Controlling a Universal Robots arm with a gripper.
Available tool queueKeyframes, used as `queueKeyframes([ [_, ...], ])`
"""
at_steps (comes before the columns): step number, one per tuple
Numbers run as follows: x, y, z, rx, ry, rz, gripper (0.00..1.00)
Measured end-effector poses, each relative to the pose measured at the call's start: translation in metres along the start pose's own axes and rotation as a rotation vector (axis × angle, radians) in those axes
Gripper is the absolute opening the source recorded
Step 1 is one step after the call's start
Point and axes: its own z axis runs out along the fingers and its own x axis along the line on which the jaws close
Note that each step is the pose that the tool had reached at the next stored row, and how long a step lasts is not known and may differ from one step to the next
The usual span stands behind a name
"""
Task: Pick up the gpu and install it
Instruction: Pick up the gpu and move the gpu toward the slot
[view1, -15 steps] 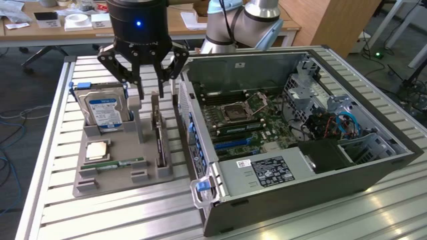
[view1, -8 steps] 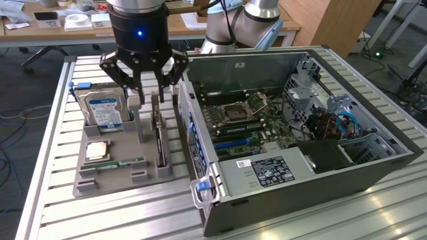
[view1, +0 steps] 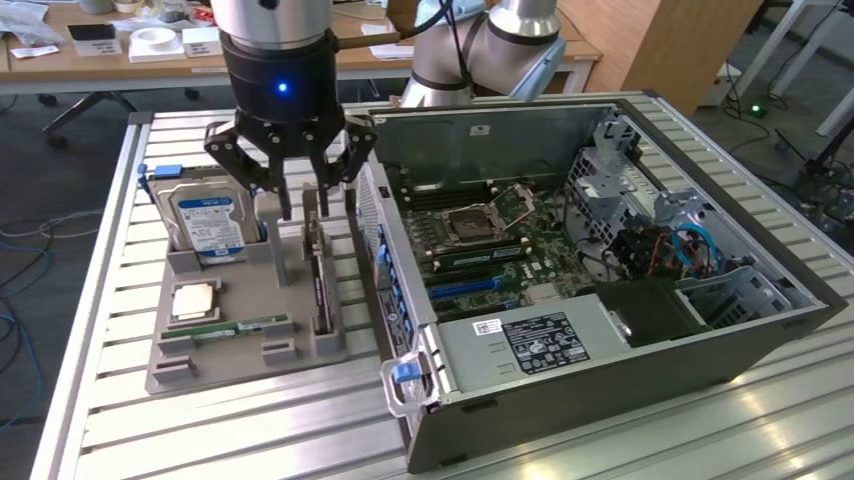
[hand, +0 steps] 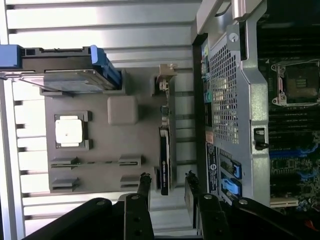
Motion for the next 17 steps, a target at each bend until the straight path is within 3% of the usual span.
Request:
queueKeyframes([
  [11, 0.000, -0.0008, 0.0184, 0.0000, 0.0000, 0.000, 0.42],
  [17, 0.000, -0.0008, 0.0187, 0.0000, 0.0000, 0.000, 0.42],
])
